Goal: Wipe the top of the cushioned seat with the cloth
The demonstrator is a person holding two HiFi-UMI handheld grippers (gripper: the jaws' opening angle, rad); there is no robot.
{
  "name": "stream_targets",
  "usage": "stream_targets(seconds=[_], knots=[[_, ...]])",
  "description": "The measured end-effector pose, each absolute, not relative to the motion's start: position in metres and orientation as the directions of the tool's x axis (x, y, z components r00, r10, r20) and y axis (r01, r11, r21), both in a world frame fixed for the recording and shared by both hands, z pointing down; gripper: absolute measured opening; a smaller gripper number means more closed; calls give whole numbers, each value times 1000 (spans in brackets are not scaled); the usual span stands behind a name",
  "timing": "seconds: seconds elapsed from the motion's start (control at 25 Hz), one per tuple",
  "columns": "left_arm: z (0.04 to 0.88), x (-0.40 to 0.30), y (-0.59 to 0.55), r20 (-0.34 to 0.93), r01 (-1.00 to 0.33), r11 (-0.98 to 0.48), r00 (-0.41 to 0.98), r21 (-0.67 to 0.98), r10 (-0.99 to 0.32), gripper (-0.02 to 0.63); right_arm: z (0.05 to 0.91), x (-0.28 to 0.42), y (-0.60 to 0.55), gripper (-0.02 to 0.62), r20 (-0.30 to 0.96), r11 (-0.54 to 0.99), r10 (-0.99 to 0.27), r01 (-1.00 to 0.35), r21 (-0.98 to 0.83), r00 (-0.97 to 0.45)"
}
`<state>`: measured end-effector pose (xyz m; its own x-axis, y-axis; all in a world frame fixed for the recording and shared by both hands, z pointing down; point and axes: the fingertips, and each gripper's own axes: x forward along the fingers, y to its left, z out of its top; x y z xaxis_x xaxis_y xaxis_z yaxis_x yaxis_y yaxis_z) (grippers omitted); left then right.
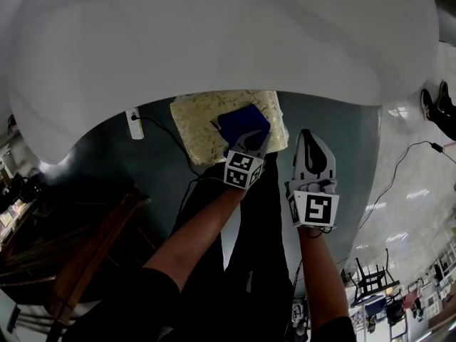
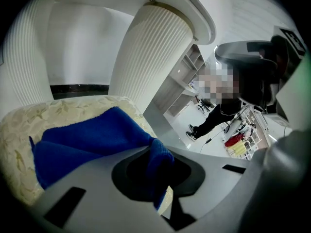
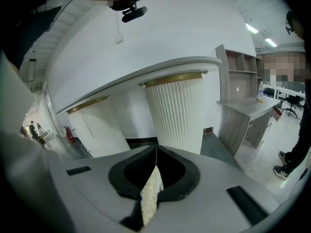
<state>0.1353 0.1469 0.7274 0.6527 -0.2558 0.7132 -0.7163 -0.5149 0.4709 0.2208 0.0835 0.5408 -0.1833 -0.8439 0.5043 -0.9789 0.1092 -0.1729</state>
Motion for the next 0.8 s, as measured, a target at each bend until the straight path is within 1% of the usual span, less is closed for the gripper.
stream_targets(seconds=[0.24,0.4,0.52,0.64,0.8], knots=[[727,154,155,709,-690,-540,669,481,-223,37,541,225,87,38,496,131,-842,-973,-190,-210],[728,167,158,699,-672,-541,687,505,-201,37,543,236,86,38,501,111,-845,-978,-178,-187],[724,182,165,673,-632,-549,722,546,-161,37,540,245,89,38,514,76,-843,-981,-180,-159],[722,194,169,641,-602,-534,755,594,-138,37,541,248,91,38,510,76,-845,-981,-180,-159],[702,202,165,576,-560,-535,802,632,-159,37,540,244,94,38,512,69,-846,-982,-179,-152]])
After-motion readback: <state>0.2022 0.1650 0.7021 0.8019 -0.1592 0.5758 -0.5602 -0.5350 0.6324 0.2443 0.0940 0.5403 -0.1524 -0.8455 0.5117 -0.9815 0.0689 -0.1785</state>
